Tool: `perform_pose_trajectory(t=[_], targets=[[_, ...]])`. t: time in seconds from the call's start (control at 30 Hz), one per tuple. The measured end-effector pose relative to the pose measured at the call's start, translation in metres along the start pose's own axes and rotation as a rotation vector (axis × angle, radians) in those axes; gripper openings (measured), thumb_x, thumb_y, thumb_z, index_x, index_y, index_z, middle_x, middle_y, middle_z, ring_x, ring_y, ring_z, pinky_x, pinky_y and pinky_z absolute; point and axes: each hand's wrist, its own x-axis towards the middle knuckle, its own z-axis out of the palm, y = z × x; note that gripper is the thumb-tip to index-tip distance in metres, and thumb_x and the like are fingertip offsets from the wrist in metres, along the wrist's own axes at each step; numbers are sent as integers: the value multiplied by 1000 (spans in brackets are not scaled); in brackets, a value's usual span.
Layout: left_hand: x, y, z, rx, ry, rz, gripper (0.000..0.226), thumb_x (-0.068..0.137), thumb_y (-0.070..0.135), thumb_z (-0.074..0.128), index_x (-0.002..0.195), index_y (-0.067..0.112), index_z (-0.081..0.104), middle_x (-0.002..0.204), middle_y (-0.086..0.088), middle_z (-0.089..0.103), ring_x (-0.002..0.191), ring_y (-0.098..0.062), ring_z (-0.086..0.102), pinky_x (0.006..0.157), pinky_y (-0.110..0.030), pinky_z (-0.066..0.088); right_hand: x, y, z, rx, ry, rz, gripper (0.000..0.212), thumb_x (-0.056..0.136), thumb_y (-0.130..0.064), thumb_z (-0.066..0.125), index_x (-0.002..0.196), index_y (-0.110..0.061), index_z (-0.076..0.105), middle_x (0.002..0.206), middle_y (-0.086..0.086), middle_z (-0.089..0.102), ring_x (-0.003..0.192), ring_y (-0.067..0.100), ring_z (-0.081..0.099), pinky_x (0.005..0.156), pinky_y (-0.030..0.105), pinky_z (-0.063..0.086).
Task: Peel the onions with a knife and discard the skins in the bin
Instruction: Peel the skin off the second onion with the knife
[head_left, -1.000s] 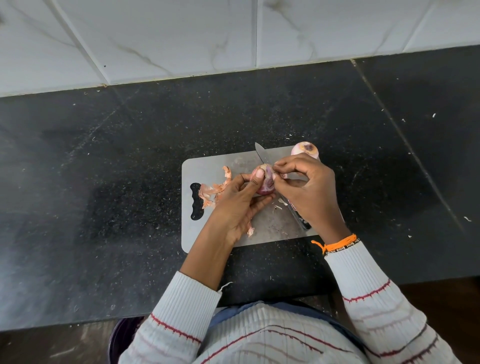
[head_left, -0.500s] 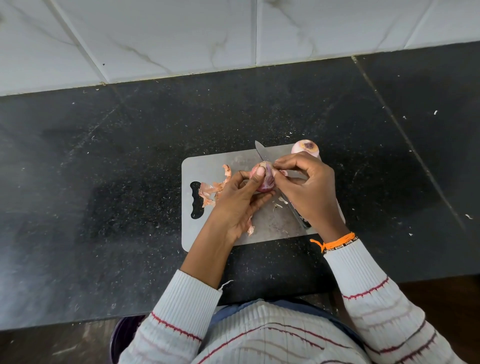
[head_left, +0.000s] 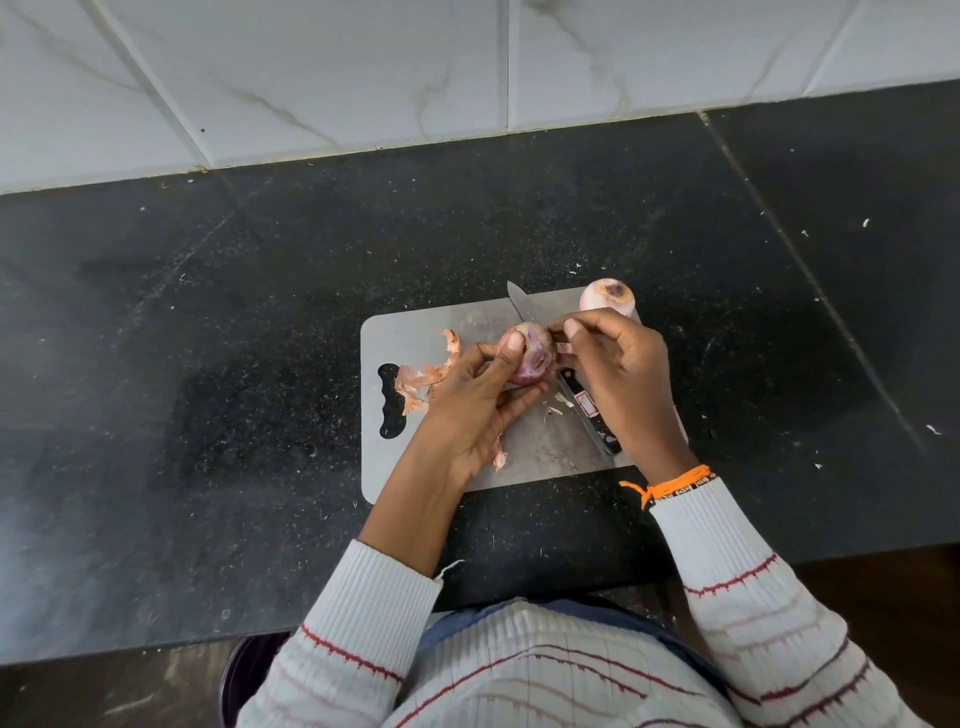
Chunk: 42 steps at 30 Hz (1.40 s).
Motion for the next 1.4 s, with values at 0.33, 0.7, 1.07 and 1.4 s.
perform_pose_trajectory(t=[0.33, 0.7, 1.07, 1.4], targets=[[0, 0, -1, -13, -20, 6, 14, 91, 19, 53, 94, 5, 54, 85, -9, 67, 71, -12, 70, 67, -20, 58, 1, -2, -1, -18, 1, -55, 6, 78, -8, 71, 84, -8, 70, 86, 1, 68, 87, 9, 66, 78, 23, 54], [2, -1, -2, 32, -18, 16, 18, 89, 22, 55, 97, 6, 55, 82, -6, 68, 70, -12, 69, 69, -20, 57, 2, -2, 0, -26, -12, -139, 8, 77, -20, 70, 82, -15, 67, 85, 5, 68, 83, 10, 66, 75, 16, 52], [1, -5, 0, 103, 15, 47, 14, 89, 22, 56, 83, 10, 52, 82, -7, 64, 64, -8, 67, 65, -18, 56, -2, 2, 7, -171, 76, -162, 6, 78, -10, 68, 78, -4, 68, 79, 8, 68, 75, 15, 65, 66, 24, 56], [1, -1, -1, 42, 20, 22, 22, 89, 24, 56, 100, 5, 52, 82, -8, 66, 64, -11, 68, 62, -17, 56, -5, 1, 5, 23, 0, 39, 8, 84, -19, 67, 87, -12, 67, 86, 4, 68, 83, 12, 66, 77, 28, 56]])
